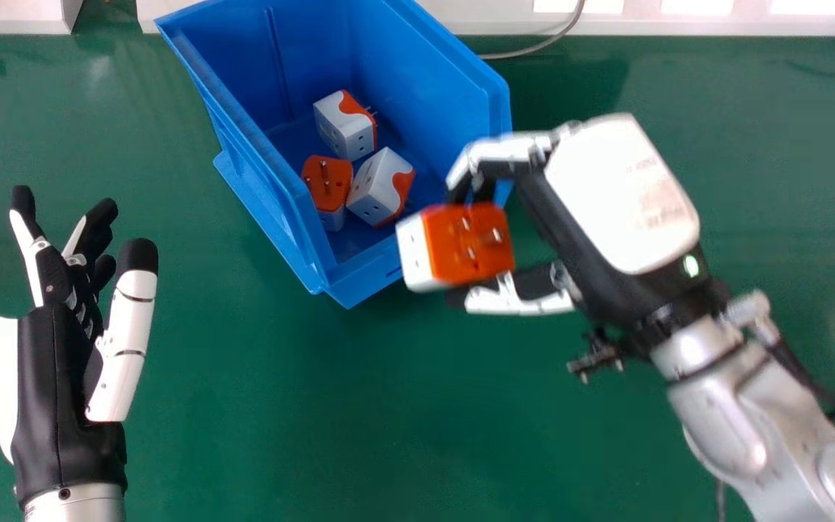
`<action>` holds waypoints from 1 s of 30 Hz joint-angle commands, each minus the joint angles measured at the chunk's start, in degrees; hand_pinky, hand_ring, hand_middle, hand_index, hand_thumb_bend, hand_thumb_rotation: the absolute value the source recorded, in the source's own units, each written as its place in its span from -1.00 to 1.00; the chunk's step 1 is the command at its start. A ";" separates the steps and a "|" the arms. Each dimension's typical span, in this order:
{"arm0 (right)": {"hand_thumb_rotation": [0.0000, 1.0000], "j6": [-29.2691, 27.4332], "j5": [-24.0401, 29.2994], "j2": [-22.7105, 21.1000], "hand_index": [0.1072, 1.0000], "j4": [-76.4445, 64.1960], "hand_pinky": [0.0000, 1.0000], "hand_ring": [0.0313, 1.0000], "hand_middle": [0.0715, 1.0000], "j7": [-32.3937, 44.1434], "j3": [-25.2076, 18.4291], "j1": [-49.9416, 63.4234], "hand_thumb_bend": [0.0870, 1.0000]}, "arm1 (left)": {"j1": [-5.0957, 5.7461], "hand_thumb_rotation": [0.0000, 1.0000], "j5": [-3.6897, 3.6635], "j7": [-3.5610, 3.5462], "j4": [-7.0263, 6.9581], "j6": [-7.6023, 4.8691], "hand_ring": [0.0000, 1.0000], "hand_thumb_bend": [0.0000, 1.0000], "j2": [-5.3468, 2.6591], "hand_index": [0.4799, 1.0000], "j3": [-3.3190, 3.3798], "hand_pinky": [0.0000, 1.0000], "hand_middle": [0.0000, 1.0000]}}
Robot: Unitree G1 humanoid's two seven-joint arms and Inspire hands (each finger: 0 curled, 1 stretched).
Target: Pick all objects and put in blue box
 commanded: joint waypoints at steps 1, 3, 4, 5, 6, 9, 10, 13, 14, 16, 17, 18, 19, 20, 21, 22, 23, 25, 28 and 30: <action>-0.67 1.71 0.20 1.90 -0.19 0.46 -0.87 -0.86 -0.82 -0.10 -0.72 -4.50 -0.13 | -0.15 0.49 0.52 0.45 -0.12 -1.52 0.82 0.12 0.15 0.56 0.05 0.78 0.78; -0.67 3.28 -0.15 3.06 -0.19 1.92 -0.88 -0.87 -0.83 0.18 -0.40 -7.36 -0.13 | -0.06 0.49 0.57 0.58 -0.15 -1.34 0.83 0.12 0.16 0.57 0.01 0.78 0.78; -0.67 3.69 -0.27 3.48 -0.19 3.06 -0.88 -0.87 -0.83 0.13 -0.17 -8.93 -0.13 | -0.03 0.50 0.43 0.53 -0.14 -1.36 0.83 0.12 0.17 0.58 0.01 0.80 0.79; -0.68 3.99 -0.38 3.91 -0.19 4.59 -0.88 -0.86 -0.82 0.10 0.16 -10.87 -0.13 | -0.02 0.50 0.44 0.52 -0.13 -1.36 0.84 0.11 0.23 0.59 0.04 0.82 0.80; -0.68 4.24 -0.97 4.31 -0.19 6.27 -0.88 -0.86 -0.82 -0.55 0.56 -12.68 -0.13 | 0.00 0.52 0.34 0.47 -0.11 -1.45 0.85 0.13 0.26 0.60 0.05 0.82 0.80; -0.68 4.71 -3.59 5.95 -0.19 13.00 -0.90 -0.89 -0.85 -3.98 2.26 -19.03 -0.13 | 0.12 0.53 0.18 0.44 -0.39 -1.40 0.86 0.10 0.22 0.64 0.05 0.85 0.82; -0.69 5.24 -4.15 6.64 -0.19 15.05 -0.91 -0.90 -0.86 -4.53 2.85 -21.00 -0.13 | 0.09 0.53 0.07 0.41 -0.38 -1.46 0.86 0.11 0.23 0.64 0.08 0.84 0.82; -0.70 6.35 -4.61 8.73 -0.19 21.65 -0.94 -0.92 -0.88 -5.29 4.30 -26.79 -0.12 | 0.07 0.51 -0.68 0.01 -0.31 -1.67 0.87 0.12 0.23 0.65 0.10 0.86 0.82; -0.70 6.61 -4.60 9.35 -0.19 24.03 -0.93 -0.91 -0.87 -5.41 4.76 -28.69 -0.12 | 0.10 0.50 -0.92 -0.10 -0.31 -1.72 0.87 0.12 0.19 0.65 0.09 0.86 0.82; -0.70 7.30 -4.92 10.52 -0.19 29.62 -0.90 -0.88 -0.83 -5.77 5.98 -32.91 -0.12 | 0.24 0.49 -1.15 -0.37 -0.35 -1.90 0.87 0.11 0.31 0.66 0.05 0.88 0.83; -0.70 7.50 -5.12 11.11 -0.19 32.81 -0.89 -0.86 -0.80 -6.33 6.68 -35.11 -0.12 | 0.35 0.50 -0.92 -0.34 -0.48 -1.88 0.87 0.11 0.38 0.66 0.03 0.88 0.83; -0.70 7.60 -5.14 11.66 -0.19 35.72 -0.88 -0.84 -0.78 -6.95 7.30 -37.02 -0.12 | 0.46 0.52 -0.74 -0.33 -0.61 -1.89 0.87 0.10 0.43 0.67 0.03 0.87 0.84; -0.70 7.90 -5.06 12.39 -0.19 38.84 -0.87 -0.83 -0.77 -7.35 7.92 -39.06 -0.12 | 0.58 0.53 -0.79 -0.37 -0.82 -1.63 0.87 0.08 0.44 0.67 0.05 0.87 0.84; -0.70 8.32 -5.06 13.02 -0.19 41.47 -0.87 -0.82 -0.76 -7.61 8.51 -40.77 -0.12 | 0.71 0.53 -0.89 -0.42 -1.00 -1.43 0.87 0.09 0.41 0.68 0.07 0.89 0.84; -0.70 8.86 -4.97 13.83 -0.19 44.47 -0.86 -0.82 -0.75 -7.45 9.13 -42.74 -0.12 | 0.86 0.53 -1.10 -0.54 -1.04 -1.47 0.88 0.09 0.41 0.68 0.11 0.90 0.84; -0.71 9.43 -4.73 14.56 -0.19 47.10 -0.85 -0.80 -0.72 -7.17 9.63 -44.46 -0.12 | 0.95 0.54 -1.16 -0.64 -0.92 -1.65 0.88 0.12 0.47 0.68 0.18 0.91 0.85; -0.71 10.55 -4.67 15.40 -0.19 49.74 -0.84 -0.78 -0.70 -6.64 10.23 -46.26 -0.12 | 1.05 0.55 -0.87 -0.48 -0.85 -1.75 0.89 0.15 0.45 0.68 0.26 0.92 0.85; -0.71 12.34 -4.36 16.98 -0.19 54.83 -0.81 -0.74 -0.65 -6.07 11.26 -49.48 -0.11 | 1.20 0.57 -0.48 -0.41 -0.60 -2.15 0.88 0.19 0.52 0.67 0.36 0.90 0.85; -0.71 14.32 -4.31 19.30 -0.17 61.83 -0.73 -0.63 -0.50 -5.57 13.19 -53.30 -0.11 | 1.47 0.58 -0.20 -0.30 -0.47 -2.72 0.88 0.24 0.45 0.66 0.31 0.87 0.85; -0.73 14.76 -4.22 20.57 -0.16 65.31 -0.77 -0.70 -0.57 -5.29 14.48 -54.93 -0.10 | 1.64 0.58 0.13 -0.15 -0.30 -3.30 0.89 0.26 0.45 0.65 0.33 0.85 0.85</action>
